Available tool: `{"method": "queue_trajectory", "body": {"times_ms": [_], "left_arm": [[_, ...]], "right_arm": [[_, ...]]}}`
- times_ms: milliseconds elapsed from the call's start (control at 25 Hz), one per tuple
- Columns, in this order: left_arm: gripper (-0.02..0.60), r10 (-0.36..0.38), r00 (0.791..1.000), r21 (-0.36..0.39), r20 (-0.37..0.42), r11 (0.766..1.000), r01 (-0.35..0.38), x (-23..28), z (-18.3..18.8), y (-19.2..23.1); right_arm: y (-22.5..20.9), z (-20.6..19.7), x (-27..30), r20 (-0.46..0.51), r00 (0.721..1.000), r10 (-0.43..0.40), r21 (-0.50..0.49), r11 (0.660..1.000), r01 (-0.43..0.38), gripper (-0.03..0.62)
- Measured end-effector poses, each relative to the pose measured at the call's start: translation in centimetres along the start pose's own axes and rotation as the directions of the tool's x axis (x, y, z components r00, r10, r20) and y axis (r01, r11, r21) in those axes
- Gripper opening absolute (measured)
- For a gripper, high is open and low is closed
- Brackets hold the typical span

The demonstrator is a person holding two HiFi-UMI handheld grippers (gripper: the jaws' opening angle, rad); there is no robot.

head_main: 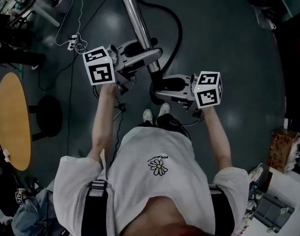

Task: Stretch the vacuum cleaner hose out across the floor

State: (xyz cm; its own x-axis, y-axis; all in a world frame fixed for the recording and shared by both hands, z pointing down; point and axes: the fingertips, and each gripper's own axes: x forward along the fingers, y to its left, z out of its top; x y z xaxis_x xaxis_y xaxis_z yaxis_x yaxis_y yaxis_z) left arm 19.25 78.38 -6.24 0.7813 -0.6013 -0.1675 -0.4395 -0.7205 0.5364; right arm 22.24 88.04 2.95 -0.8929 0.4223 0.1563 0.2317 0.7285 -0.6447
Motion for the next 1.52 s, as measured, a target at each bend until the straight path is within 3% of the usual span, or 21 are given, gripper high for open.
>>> {"method": "queue_trajectory", "body": {"times_ms": [80, 160, 360, 480, 600, 720, 960, 1080, 1160, 1240, 1320, 1400, 1520], "left_arm": [[0.21, 0.03, 0.999, 0.034, -0.036, 0.999, -0.029, -1.4, -1.4, -1.8], [0.21, 0.061, 0.994, 0.058, -0.094, 0.997, -0.055, -1.6, -2.3, -2.6], [0.212, 0.107, 0.969, 0.123, -0.225, 0.989, -0.08, -0.5, -7.9, -5.5], [0.221, 0.109, 0.964, 0.148, -0.242, 0.986, -0.074, -0.2, -10.6, -7.3], [0.221, 0.072, 0.964, 0.118, -0.257, 0.992, -0.043, -1.8, -11.0, -8.7], [0.221, 0.029, 0.972, 0.09, -0.232, 0.996, -0.008, -4.2, -11.4, -10.3], [0.221, 0.015, 0.975, 0.128, -0.221, 0.992, 0.014, -10.5, -11.3, -15.1], [0.221, 0.099, 0.97, 0.168, -0.221, 0.984, -0.063, -14.9, -10.7, -18.3], [0.221, 0.16, 0.961, 0.179, -0.227, 0.976, -0.12, -17.3, -10.9, -21.0], [0.221, 0.183, 0.96, 0.154, -0.211, 0.976, -0.152, -19.4, -11.3, -25.0], [0.219, 0.244, 0.941, 0.164, -0.232, 0.964, -0.21, -21.3, -11.6, -28.9], [0.219, 0.298, 0.924, 0.189, -0.24, 0.948, -0.256, -22.6, -12.4, -32.0], [0.218, 0.242, 0.952, 0.183, -0.185, 0.961, -0.209, -21.8, -13.7, -36.1]], "right_arm": [[1.5, -1.2, 1.1, 0.104, 0.993, 0.047, 0.113, 0.992, -0.059, 0.167], [2.1, -1.9, 1.4, 0.145, 0.989, 0.04, 0.171, 0.983, -0.065, 0.178], [3.2, -1.2, 2.3, 0.159, 0.982, -0.107, 0.073, 0.993, 0.096, 0.178], [3.8, -1.5, 3.2, 0.137, 0.978, -0.159, 0.015, 0.987, 0.159, 0.149], [5.4, -2.1, 4.3, 0.194, 0.974, -0.118, 0.075, 0.992, 0.105, 0.132], [7.1, -3.2, 6.4, 0.199, 0.972, -0.127, 0.08, 0.99, 0.113, 0.132], [12.5, -4.6, 11.8, 0.231, 0.967, -0.103, 0.032, 0.995, 0.099, 0.132], [17.0, -5.3, 15.5, 0.233, 0.973, 0.004, 0.008, 1.0, -0.006, 0.132], [21.1, -6.4, 17.7, 0.23, 0.96, 0.158, 0.025, 0.985, -0.168, 0.132], [26.5, -8.0, 19.6, 0.243, 0.913, 0.326, 0.057, 0.935, -0.349, 0.124], [31.6, -9.3, 21.0, 0.28, 0.861, 0.424, 0.067, 0.886, -0.458, 0.123], [35.2, -10.8, 21.3, 0.279, 0.839, 0.467, 0.059, 0.864, -0.5, 0.123], [38.4, -13.1, 19.8, 0.21, 0.88, 0.427, 0.02, 0.897, -0.441, 0.124]]}}
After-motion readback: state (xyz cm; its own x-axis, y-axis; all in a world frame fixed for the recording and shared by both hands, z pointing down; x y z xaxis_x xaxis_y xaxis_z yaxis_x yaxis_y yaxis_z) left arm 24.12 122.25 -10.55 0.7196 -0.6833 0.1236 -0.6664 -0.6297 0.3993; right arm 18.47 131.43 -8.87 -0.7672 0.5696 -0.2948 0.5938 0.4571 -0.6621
